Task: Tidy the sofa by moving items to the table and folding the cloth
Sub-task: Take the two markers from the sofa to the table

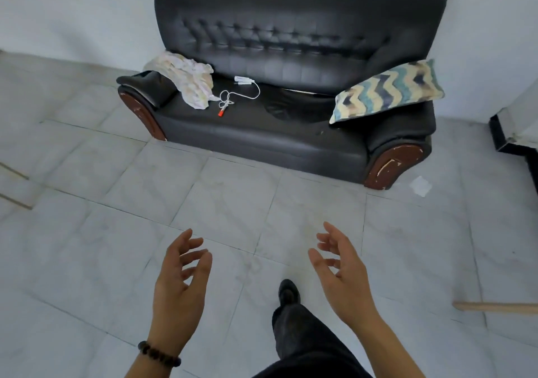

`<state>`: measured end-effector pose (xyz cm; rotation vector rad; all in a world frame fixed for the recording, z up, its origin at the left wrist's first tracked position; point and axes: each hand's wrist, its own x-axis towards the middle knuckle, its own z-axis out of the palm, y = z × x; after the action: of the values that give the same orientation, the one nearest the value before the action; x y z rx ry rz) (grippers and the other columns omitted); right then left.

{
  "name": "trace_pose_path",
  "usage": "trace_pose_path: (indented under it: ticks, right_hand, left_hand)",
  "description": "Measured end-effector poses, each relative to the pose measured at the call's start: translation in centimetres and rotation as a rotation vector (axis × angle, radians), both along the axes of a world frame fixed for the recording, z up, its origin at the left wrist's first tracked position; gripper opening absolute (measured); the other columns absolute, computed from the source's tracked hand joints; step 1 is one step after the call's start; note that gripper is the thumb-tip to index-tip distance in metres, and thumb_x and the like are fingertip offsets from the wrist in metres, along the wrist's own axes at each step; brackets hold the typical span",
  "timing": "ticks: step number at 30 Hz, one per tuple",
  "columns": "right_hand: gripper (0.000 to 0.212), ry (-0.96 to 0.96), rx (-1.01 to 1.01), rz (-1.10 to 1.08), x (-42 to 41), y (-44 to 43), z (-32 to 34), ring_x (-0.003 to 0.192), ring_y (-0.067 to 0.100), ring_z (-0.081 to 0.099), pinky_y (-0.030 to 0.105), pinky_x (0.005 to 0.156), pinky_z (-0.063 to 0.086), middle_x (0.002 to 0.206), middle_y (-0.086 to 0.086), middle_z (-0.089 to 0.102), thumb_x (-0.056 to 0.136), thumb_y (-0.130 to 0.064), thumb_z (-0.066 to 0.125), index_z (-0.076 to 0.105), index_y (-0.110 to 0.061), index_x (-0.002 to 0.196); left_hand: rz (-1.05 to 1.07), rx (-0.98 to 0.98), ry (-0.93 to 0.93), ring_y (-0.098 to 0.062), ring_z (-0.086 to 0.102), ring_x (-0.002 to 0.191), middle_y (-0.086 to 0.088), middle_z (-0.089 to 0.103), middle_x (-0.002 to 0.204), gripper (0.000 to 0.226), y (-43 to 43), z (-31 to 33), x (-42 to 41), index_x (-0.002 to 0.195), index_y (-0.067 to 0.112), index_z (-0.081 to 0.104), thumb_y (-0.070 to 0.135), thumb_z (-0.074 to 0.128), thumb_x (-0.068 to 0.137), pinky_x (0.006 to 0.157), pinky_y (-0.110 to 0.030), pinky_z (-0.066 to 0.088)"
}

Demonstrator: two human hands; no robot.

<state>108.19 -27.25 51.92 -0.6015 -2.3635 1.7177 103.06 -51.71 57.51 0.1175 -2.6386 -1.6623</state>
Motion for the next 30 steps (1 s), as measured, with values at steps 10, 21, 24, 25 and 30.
trace_pose_path:
  ticks: [10,21,24,25,30]
  right_hand:
    - [0.049,0.02,0.086,0.292,-32.6,-2.4,6.0,0.111,-0.009,0.052,0.009,0.084,0.047,0.122,-0.031,0.05,0.094,-0.04,0.058,0.036,-0.046,0.137]
    - [0.052,-0.106,0.09,0.242,-61.7,-6.6,2.4,0.113,-0.003,0.054,0.018,0.086,0.05,0.124,-0.021,0.056,0.095,-0.026,0.063,0.037,-0.044,0.137]
    - [0.053,-0.077,0.059,0.117,-68.8,-6.0,3.3,0.113,-0.004,0.056,0.019,0.085,0.05,0.121,-0.022,0.058,0.094,-0.022,0.064,0.04,-0.044,0.136]
    - [0.053,-0.074,0.043,0.077,-70.8,-5.6,3.5,0.112,-0.004,0.056,0.017,0.084,0.05,0.121,-0.022,0.058,0.094,-0.021,0.065,0.042,-0.042,0.138]
    - [0.053,-0.083,0.005,-0.082,-80.5,-3.5,2.0,0.113,-0.003,0.056,0.014,0.084,0.049,0.121,-0.02,0.059,0.094,-0.021,0.065,0.045,-0.033,0.142]
  left_hand:
    - [0.208,0.071,0.035,0.001,0.061,0.102,0.014,0.062,0.117,0.042,-2.4,3.2,-24.5,0.131,0.029,0.048,0.02,0.06,0.092,0.078,-0.019,0.046]
    - [0.167,0.043,-0.049,0.003,0.059,0.101,0.013,0.061,0.117,0.041,-7.3,-1.8,-56.4,0.131,0.025,0.048,0.017,0.059,0.093,0.072,-0.006,0.047]
    - [0.036,-0.022,-0.027,-0.001,0.061,0.1,0.011,0.06,0.118,0.041,-7.3,-0.4,-66.6,0.131,0.023,0.047,0.016,0.059,0.093,0.074,-0.002,0.045]
    - [-0.011,-0.05,-0.026,-0.002,0.061,0.1,0.012,0.059,0.117,0.041,-7.0,-0.1,-69.7,0.131,0.023,0.046,0.016,0.059,0.093,0.074,0.0,0.044]
    - [-0.179,-0.101,-0.032,0.001,0.059,0.102,0.018,0.056,0.116,0.041,-4.3,-0.5,-83.7,0.131,0.024,0.045,0.017,0.058,0.092,0.074,0.001,0.042]
